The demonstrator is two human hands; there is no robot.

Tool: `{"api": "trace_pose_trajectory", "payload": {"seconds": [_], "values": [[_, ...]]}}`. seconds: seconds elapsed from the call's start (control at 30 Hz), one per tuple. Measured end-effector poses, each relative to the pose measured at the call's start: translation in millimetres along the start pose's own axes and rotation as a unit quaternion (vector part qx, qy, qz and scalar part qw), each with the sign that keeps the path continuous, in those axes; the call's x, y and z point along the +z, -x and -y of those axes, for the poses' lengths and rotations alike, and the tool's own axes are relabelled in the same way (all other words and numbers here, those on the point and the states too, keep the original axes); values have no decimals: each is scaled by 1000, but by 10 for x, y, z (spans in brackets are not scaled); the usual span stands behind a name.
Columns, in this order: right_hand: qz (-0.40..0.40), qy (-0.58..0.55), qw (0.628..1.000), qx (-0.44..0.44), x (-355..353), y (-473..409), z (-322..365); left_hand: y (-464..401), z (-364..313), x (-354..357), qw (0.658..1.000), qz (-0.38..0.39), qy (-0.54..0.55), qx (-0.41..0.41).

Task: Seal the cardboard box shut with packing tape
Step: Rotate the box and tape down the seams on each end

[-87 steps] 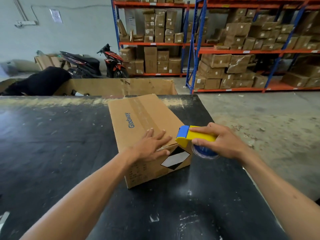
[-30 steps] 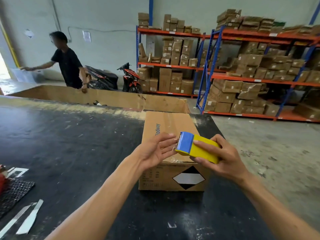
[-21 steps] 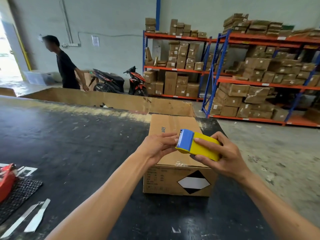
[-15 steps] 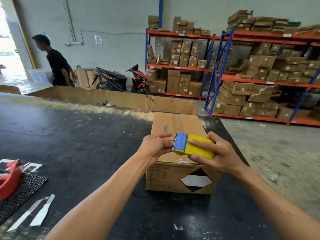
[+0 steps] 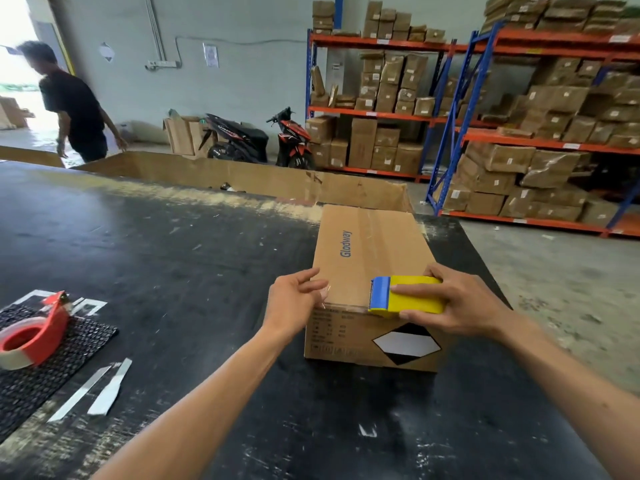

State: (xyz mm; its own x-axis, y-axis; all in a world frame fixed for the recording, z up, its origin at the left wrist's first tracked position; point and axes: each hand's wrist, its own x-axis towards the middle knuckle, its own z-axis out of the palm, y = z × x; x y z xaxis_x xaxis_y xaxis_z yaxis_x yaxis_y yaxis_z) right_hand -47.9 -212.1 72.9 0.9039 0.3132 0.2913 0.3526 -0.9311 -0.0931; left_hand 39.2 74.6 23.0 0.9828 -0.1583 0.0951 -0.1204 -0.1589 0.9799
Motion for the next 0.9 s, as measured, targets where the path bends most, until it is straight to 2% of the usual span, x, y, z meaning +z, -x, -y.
{"api": "trace_pose_trajectory", "payload": {"seconds": [0.13, 0.5, 0.7, 0.83, 0.9], "values": [[26, 35, 999, -5, 86, -99, 95, 36, 167, -1, 994, -38, -82, 55], [44, 85, 995, -13, 74, -235, 241, 56, 262, 20, 978, -50, -167, 117], [53, 101, 993, -17, 91, -258, 335, 86, 220, 24, 960, -65, -244, 125], [62, 96, 993, -10, 105, -260, 365, 115, 179, -3, 919, -69, -378, 85], [63, 96, 993, -7, 114, -263, 380, 86, 153, -95, 907, -76, -409, 66]]}}
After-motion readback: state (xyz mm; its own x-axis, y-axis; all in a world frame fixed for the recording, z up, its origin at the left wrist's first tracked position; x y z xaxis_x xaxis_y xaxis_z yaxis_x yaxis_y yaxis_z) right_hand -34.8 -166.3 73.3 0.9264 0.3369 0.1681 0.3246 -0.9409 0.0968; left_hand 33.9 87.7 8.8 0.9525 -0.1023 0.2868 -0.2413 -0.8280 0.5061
